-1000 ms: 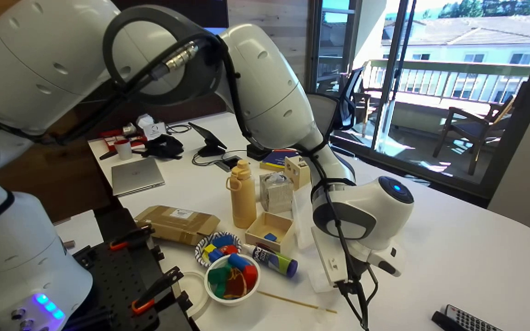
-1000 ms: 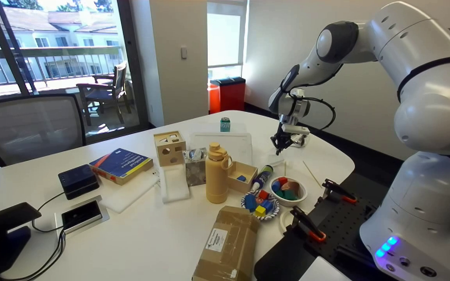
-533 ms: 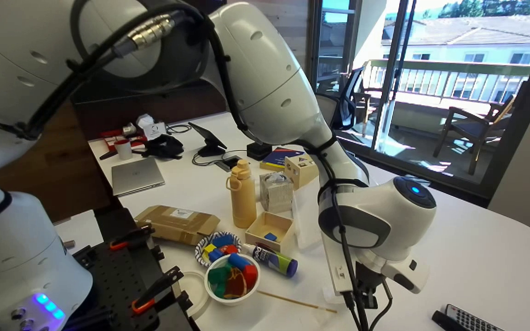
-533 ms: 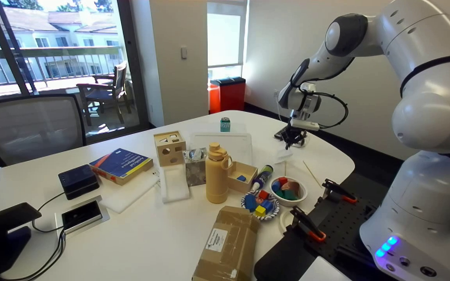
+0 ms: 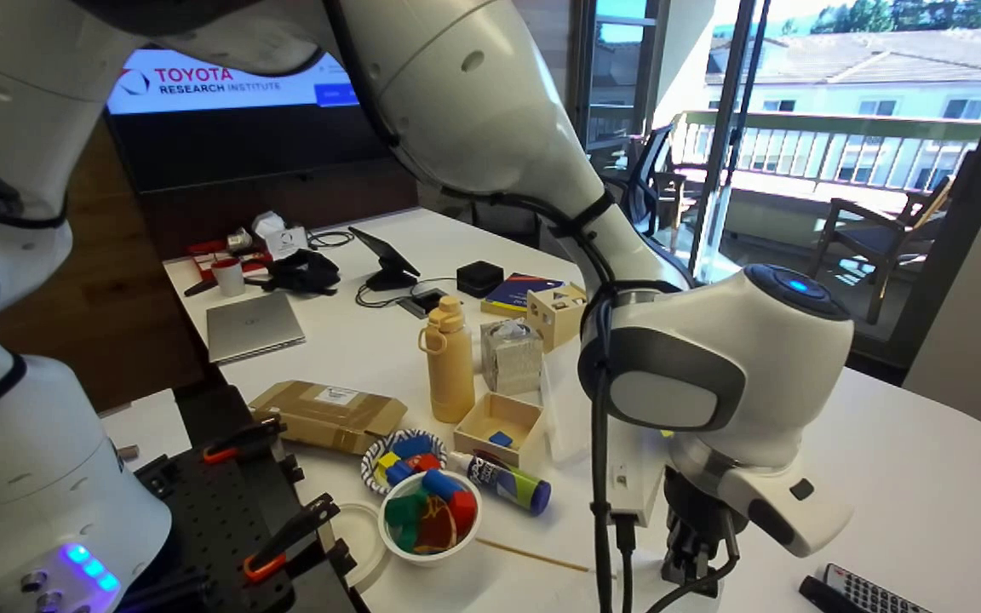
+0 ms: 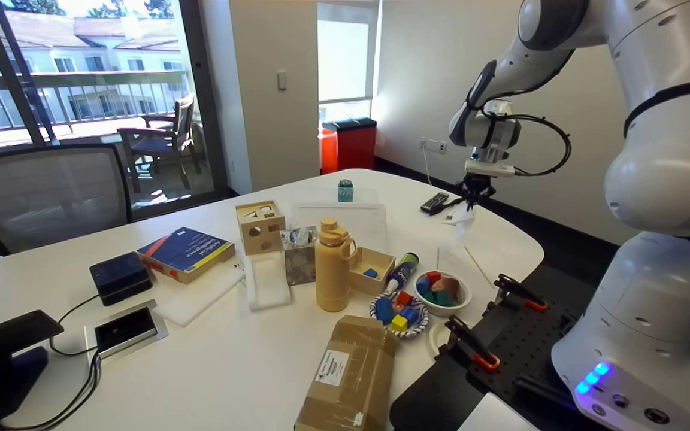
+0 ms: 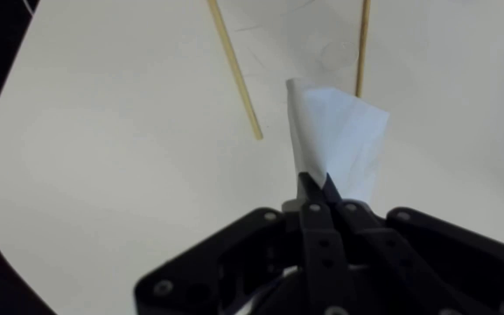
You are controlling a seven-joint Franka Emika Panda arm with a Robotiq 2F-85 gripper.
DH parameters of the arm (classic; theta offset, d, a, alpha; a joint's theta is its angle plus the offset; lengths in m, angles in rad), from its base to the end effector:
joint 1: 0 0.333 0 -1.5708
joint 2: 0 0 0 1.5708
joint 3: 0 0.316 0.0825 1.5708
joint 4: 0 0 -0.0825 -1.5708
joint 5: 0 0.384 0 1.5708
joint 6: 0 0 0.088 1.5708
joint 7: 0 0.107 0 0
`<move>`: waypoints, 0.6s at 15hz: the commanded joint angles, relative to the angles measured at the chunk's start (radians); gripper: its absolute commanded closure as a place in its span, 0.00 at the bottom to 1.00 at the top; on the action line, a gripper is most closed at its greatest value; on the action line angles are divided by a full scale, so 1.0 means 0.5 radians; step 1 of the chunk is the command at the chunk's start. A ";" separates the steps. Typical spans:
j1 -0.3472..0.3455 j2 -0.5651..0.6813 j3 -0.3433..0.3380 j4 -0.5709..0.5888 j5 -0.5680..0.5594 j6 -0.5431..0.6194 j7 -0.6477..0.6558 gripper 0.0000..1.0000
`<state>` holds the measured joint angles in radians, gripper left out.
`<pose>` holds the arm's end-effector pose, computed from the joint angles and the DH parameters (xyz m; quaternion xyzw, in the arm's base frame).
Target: Unfold the cloth on the table
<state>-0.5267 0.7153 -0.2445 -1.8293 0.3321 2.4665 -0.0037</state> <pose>0.4608 -0.4392 0.1446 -0.8823 0.4698 0.0121 0.0263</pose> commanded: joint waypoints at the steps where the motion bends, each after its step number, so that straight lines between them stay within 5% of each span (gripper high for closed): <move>1: 0.117 -0.094 -0.162 -0.091 -0.151 -0.136 0.273 1.00; 9: -0.028 0.137 -0.136 0.035 -0.188 -0.234 0.130 1.00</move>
<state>-0.5092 0.7482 -0.3195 -1.8432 0.2543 2.3700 0.0953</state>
